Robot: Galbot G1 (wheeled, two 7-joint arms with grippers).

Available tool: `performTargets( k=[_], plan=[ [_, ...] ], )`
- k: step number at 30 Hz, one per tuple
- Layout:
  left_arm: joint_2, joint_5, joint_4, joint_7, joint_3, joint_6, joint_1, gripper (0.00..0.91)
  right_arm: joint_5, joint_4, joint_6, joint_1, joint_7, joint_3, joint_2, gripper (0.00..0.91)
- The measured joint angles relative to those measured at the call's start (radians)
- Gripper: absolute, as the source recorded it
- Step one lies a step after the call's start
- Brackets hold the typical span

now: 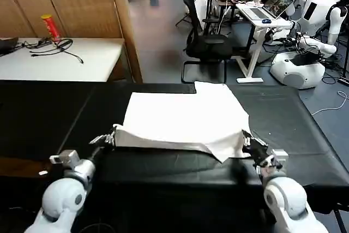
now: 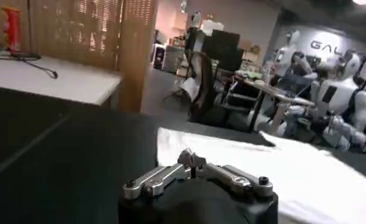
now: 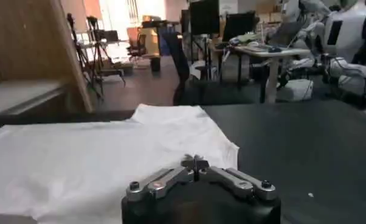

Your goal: Fold and organize the clothes.

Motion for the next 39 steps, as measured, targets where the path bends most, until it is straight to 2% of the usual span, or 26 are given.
performTargets(
  k=[9, 12, 13, 14, 20, 25, 29, 36, 37, 38, 39],
  plan=[
    [0.006, 0.049, 0.101, -0.001, 0.058, -0.005, -0.094, 0.0, -0.007, -0.089, -0.002, 0.074, -0.004, -0.025, 0.015, 0.0],
    [0.006, 0.06, 0.125, -0.001, 0.076, -0.007, -0.114, 0.0, 0.01, -0.098, -0.018, 0.084, -0.022, -0.025, 0.013, 0.0],
    [0.006, 0.063, 0.132, -0.002, 0.081, -0.007, -0.121, 0.878, 0.016, -0.098, -0.026, 0.083, -0.03, -0.022, 0.01, 0.371],
    [0.005, 0.066, 0.14, -0.002, 0.087, -0.007, -0.127, 0.878, 0.024, -0.093, -0.04, 0.08, -0.043, -0.017, 0.005, 0.878],
    [0.002, 0.083, 0.164, -0.005, 0.107, 0.004, -0.155, 0.878, 0.066, -0.004, -0.11, 0.009, -0.063, 0.014, -0.045, 0.878],
    [0.015, 0.088, 0.138, -0.01, 0.098, 0.033, -0.137, 0.878, 0.091, 0.099, -0.141, -0.069, -0.052, 0.051, -0.098, 0.878],
    [0.032, 0.099, 0.098, 0.013, 0.082, 0.063, -0.094, 0.878, 0.089, 0.15, -0.147, -0.124, -0.054, 0.078, -0.122, 0.878],
    [0.05, -0.005, 0.029, 0.015, 0.045, 0.109, -0.008, 0.878, 0.097, 0.178, -0.147, -0.205, -0.069, 0.124, -0.127, 0.878],
    [0.051, -0.017, 0.028, 0.017, 0.04, 0.113, -0.003, 0.878, 0.098, 0.179, -0.147, -0.213, -0.07, 0.127, -0.125, 0.868],
    [0.052, -0.029, 0.028, 0.023, 0.036, 0.117, 0.002, 0.878, 0.101, 0.179, -0.148, -0.22, -0.072, 0.132, -0.124, 0.77],
    [0.052, -0.039, 0.028, 0.03, 0.033, 0.121, 0.005, 0.878, 0.104, 0.179, -0.149, -0.228, -0.075, 0.137, -0.122, 0.761]
  ],
)
